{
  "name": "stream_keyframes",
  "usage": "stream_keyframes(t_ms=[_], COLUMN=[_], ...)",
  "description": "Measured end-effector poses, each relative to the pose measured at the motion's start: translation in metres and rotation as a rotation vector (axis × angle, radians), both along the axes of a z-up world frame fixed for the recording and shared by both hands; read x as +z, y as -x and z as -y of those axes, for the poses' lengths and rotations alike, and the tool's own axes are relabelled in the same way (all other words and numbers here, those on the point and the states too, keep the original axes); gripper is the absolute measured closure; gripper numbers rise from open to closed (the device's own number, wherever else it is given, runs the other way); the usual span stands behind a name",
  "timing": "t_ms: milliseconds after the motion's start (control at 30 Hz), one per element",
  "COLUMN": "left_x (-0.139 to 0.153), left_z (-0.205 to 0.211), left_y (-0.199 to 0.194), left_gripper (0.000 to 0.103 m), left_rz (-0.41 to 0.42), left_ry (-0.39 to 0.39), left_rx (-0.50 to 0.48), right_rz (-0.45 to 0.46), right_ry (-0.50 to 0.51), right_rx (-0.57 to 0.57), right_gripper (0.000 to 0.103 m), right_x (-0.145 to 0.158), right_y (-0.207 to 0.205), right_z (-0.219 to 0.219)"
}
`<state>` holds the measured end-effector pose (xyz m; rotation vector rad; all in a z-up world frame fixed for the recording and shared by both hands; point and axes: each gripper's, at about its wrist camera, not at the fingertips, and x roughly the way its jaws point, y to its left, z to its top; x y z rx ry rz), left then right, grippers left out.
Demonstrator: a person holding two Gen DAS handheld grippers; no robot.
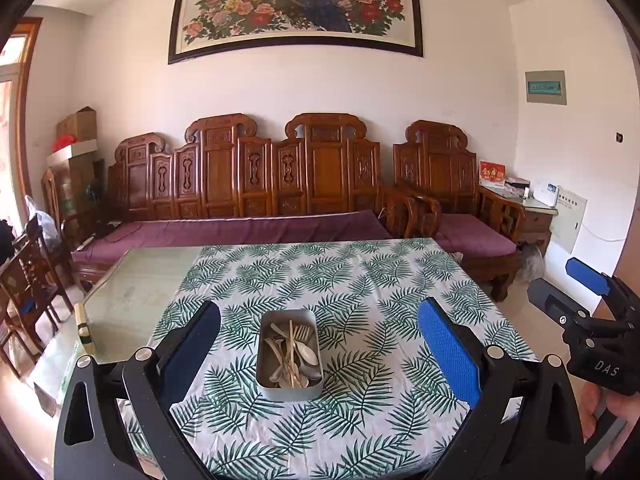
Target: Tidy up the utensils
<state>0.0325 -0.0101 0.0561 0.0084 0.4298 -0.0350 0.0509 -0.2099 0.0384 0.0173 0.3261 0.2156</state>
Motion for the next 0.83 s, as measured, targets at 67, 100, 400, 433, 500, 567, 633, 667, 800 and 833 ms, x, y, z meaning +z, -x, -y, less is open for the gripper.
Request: stream_keyframes(t_ms=[67,100,400,433,500,567,633,667,800,833], left_x=[-0.0001,-0.0001,0.0,0.0,0.0,0.0,-0.0001,-0.0007,-0.002,-0.0022], left_z=[0.0001,-0.0002,0.0005,0.0001,0.0011,0.0011,0.0012,0.0011,0.0018,0.0019], left_y=[-0.0001,0.0,-0.0003,-0.0001,-0.0012,-0.0013,-0.0014,-0.0011,-0.0006,-0.0005], left_gripper=[0.008,0.008,0.008,0.008,0.008,0.008,0.008,0.008,0.008,0.008], left_rz=[0.0,-0.001,-0.004,-0.004,-0.005,-0.004,-0.005,-0.005,-0.004,-0.004], left_ry=[0.0,0.0,-0.003,-0.003,-0.002,-0.003,-0.003,-0.004,-0.006,-0.006], left_rx=[-0.001,-0.001,0.0,0.0,-0.001,0.001,0.0,0.0,0.0,-0.001], right_rz=[0.0,0.0,-0.002,-0.002,-0.002,-0.001,-0.001,-0.001,-0.002,-0.002], right_ry=[0.001,0.0,-0.001,0.0,0.0,0.0,-0.001,-0.001,0.0,0.0], right_rx=[-0.001,-0.001,0.0,0.0,0.0,0.001,0.001,0.001,0.001,0.001], right_gripper=[0.003,0.003,0.003,0.003,0.003,0.003,0.003,0.003,0.003,0.003], right_x=[-0.0005,0.0,0.0,0.0003,0.0002,-0.0001,0.0005,-0.0002,0.0003,0.0006], right_y=[0.0002,0.0,-0.0006,-0.0007,-0.0006,-0.0004,-0.0008,-0.0004,-0.0008,-0.0008], right_z=[-0.0002,-0.0001,-0.0001,0.0,0.0,-0.0003,0.0002,-0.0001,0.0,0.0001])
